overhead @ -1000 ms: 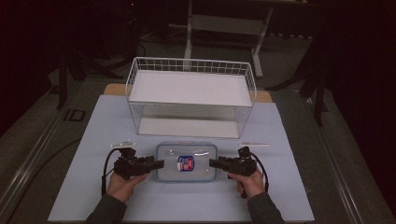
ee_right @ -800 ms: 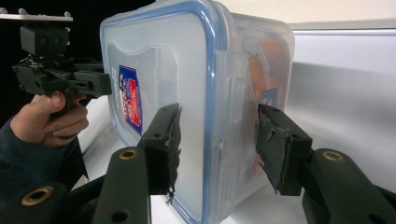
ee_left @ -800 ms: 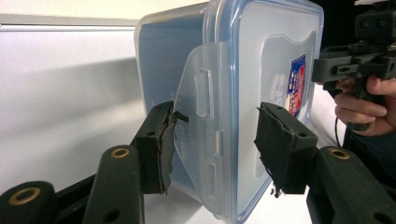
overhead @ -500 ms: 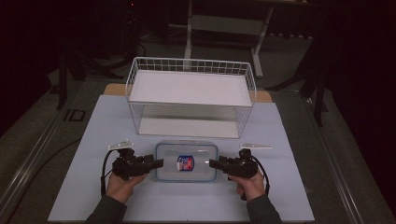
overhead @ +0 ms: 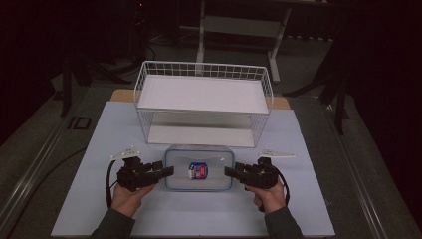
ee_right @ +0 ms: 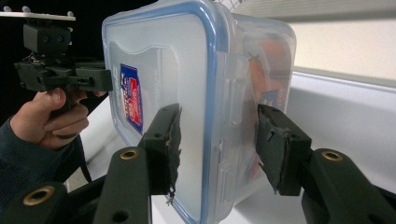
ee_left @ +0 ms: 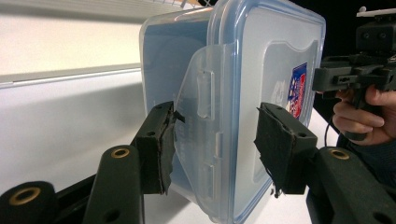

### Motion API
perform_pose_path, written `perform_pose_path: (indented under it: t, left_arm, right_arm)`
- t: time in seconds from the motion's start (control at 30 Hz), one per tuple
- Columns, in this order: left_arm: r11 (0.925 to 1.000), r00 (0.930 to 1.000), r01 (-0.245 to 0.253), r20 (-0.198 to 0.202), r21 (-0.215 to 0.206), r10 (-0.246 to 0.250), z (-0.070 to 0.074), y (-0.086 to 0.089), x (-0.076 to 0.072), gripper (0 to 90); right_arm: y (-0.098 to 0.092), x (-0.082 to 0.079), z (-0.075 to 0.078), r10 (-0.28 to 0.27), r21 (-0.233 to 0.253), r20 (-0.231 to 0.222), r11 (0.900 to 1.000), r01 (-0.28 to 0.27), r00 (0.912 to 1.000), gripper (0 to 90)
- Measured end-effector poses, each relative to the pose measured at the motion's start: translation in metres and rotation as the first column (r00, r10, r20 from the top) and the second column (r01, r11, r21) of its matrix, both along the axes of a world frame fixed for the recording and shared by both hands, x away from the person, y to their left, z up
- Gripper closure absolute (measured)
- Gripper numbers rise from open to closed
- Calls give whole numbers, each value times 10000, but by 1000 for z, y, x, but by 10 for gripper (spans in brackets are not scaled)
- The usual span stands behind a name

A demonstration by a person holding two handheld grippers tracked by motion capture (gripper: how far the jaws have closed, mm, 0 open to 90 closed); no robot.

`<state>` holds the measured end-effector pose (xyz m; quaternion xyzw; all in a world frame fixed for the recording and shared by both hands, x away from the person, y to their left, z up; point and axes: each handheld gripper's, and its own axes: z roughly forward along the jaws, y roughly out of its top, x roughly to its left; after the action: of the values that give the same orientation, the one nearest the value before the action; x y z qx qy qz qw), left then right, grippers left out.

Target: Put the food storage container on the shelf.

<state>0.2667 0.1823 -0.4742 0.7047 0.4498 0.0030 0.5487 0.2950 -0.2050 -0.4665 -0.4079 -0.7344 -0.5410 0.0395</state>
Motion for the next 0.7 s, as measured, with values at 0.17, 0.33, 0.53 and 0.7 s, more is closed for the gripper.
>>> perform_pose_path:
  t: [0.17, 0.33, 0.53, 0.7]
  left_arm:
    - [10000, 9997, -51, 223, -4, 51, 7, 0, -1, 482]
    - [9999, 9992, -93, 383, -57, 95, 12, 0, -2, 482]
    - [10000, 9983, -40, 577, -63, 44, 19, 0, -2, 482]
    - [9999, 9966, -56, 819, -125, 66, 27, 0, -2, 482]
  right_arm:
    - [0, -2, 6, -42, 44, 244, 10000, 41, 9997, 514]
    - [1, -3, 12, -71, 94, 443, 9999, 67, 9990, 515]
    - [1, -4, 19, -105, 72, 678, 9999, 101, 9976, 515]
    - [0, -6, 30, -152, 75, 981, 9999, 145, 9951, 515]
